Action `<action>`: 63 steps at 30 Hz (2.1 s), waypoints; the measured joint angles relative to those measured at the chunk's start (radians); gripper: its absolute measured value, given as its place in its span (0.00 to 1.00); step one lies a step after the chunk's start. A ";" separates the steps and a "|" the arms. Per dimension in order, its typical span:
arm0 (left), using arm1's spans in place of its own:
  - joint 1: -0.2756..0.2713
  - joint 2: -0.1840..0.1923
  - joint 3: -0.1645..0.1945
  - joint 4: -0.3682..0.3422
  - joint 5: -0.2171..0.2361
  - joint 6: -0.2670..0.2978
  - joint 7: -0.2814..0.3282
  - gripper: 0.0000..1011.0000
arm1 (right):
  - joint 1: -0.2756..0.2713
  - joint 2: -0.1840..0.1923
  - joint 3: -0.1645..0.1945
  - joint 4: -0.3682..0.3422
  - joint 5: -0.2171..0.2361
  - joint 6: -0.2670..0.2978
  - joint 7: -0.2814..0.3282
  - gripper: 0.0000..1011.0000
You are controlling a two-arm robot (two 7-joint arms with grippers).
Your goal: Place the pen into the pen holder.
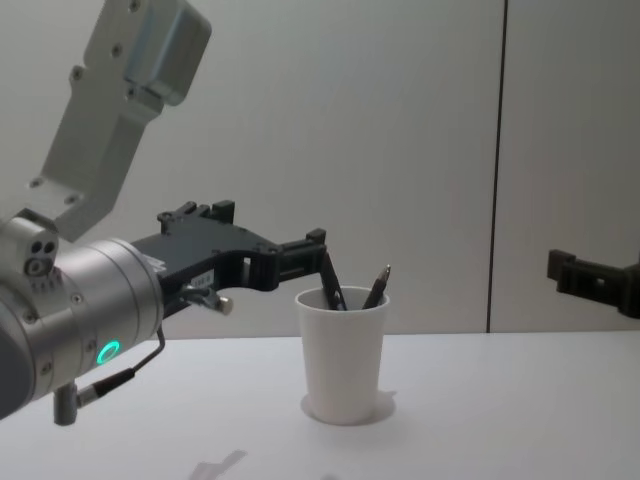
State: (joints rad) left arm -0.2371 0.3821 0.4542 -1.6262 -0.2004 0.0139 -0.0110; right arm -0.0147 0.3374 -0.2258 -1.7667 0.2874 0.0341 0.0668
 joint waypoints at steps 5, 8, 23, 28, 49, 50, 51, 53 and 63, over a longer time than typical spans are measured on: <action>0.000 0.000 0.000 0.000 0.000 0.000 0.000 0.99 | 0.000 0.000 0.000 0.000 0.000 0.000 0.000 0.99; 0.000 0.000 0.000 0.000 0.000 0.000 0.000 0.99 | 0.000 0.000 0.000 0.000 0.000 0.000 0.000 0.99; 0.000 0.000 0.000 0.000 0.000 0.000 0.000 0.99 | 0.000 0.000 0.000 0.000 0.000 0.000 0.000 0.99; 0.000 0.000 0.000 0.000 0.000 0.000 0.000 0.99 | 0.000 0.000 0.000 0.000 0.000 0.000 0.000 0.99; 0.000 0.000 0.000 0.000 0.000 0.000 0.000 0.99 | 0.000 0.000 0.000 0.000 0.000 0.000 0.000 0.99; 0.000 0.000 0.000 0.000 0.000 0.000 0.000 0.99 | 0.000 0.000 0.000 0.000 0.000 0.000 0.000 0.99; 0.000 0.000 0.000 0.000 0.000 0.000 0.000 0.99 | 0.000 0.000 0.000 0.000 0.000 0.000 0.000 0.99; 0.000 0.000 0.000 0.000 0.000 0.000 0.000 0.99 | 0.000 0.000 0.000 0.000 0.000 0.000 0.000 0.99; 0.000 0.000 0.000 0.000 0.000 0.000 0.000 0.99 | 0.000 0.000 0.000 0.000 0.000 0.000 0.000 0.99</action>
State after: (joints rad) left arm -0.2371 0.3821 0.4542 -1.6262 -0.2004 0.0139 -0.0110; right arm -0.0145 0.3375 -0.2258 -1.7667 0.2873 0.0341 0.0668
